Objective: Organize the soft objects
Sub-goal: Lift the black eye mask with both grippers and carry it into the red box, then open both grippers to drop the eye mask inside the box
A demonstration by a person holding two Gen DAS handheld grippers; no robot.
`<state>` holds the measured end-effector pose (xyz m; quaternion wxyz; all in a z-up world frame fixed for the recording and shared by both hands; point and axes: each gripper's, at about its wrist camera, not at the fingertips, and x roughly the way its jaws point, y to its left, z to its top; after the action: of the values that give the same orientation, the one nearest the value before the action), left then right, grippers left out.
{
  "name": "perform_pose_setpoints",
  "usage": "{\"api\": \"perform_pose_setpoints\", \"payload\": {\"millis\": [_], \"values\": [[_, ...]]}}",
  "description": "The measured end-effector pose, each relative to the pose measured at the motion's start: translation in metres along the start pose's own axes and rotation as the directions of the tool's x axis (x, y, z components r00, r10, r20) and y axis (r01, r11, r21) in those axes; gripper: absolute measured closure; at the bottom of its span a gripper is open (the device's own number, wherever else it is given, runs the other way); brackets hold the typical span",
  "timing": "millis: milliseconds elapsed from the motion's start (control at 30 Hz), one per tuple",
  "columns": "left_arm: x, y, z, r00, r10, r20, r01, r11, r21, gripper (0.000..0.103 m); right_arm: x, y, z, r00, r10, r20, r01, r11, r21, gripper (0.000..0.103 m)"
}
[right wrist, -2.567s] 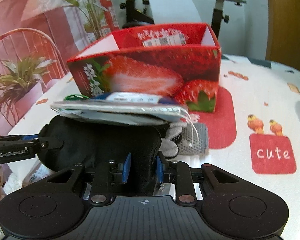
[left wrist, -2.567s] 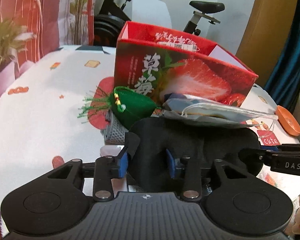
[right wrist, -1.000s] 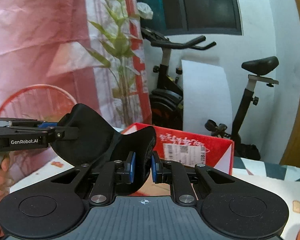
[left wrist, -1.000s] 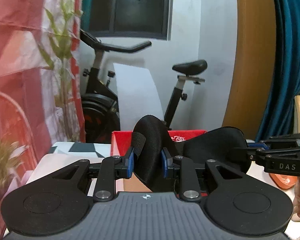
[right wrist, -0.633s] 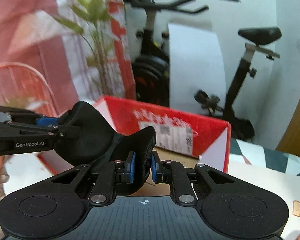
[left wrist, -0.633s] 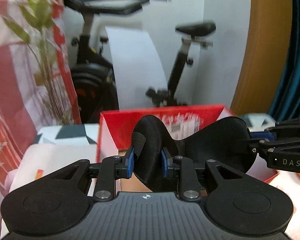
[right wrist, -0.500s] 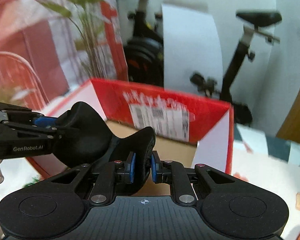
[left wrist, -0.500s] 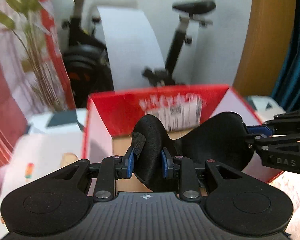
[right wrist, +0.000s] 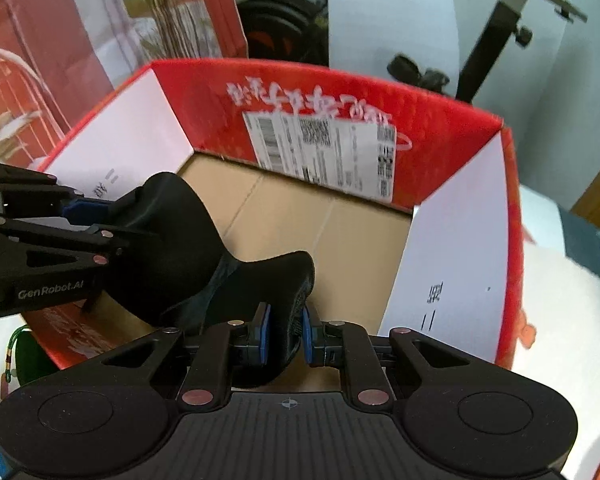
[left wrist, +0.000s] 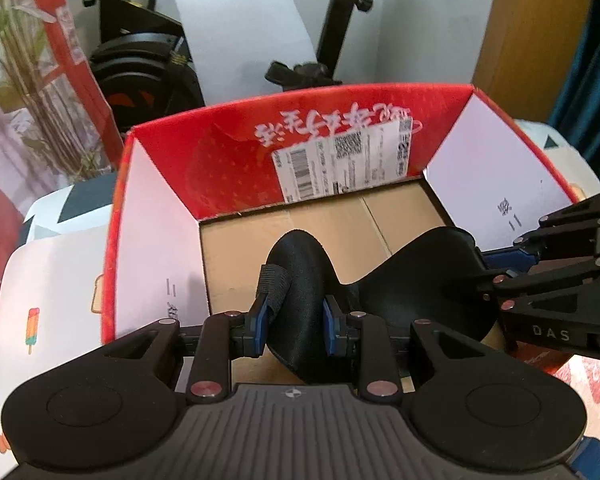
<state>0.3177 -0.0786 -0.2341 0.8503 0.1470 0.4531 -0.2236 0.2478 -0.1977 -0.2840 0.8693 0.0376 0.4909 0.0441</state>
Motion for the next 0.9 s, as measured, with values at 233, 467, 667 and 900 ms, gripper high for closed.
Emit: {"api": "perform_pose_setpoints", "payload": {"millis": [233, 467, 667, 900], "values": [[0.010, -0.003, 0.007, 0.999, -0.017, -0.030, 0.018, 0.999, 0.031, 0.074, 0.014, -0.006, 0.008, 0.997, 0.002, -0.083, 0.000, 1.000, 0.024, 0.088], [0.013, -0.002, 0.009, 0.998, 0.000, -0.057, 0.003, 0.998, 0.066, 0.062, 0.020, -0.002, 0.008, 0.991, -0.044, -0.128, 0.046, 0.999, 0.007, 0.082], [-0.006, 0.003, 0.012, 1.000, -0.016, -0.019, 0.018, 0.996, 0.082, 0.039, 0.008, -0.002, 0.008, 0.993, -0.073, -0.092, 0.074, 0.997, 0.001, 0.066], [-0.046, 0.017, 0.008, 0.993, -0.056, 0.099, 0.057, 0.998, -0.007, 0.033, -0.034, 0.003, 0.004, 0.997, -0.056, 0.055, 0.055, 0.998, 0.009, 0.037]]}}
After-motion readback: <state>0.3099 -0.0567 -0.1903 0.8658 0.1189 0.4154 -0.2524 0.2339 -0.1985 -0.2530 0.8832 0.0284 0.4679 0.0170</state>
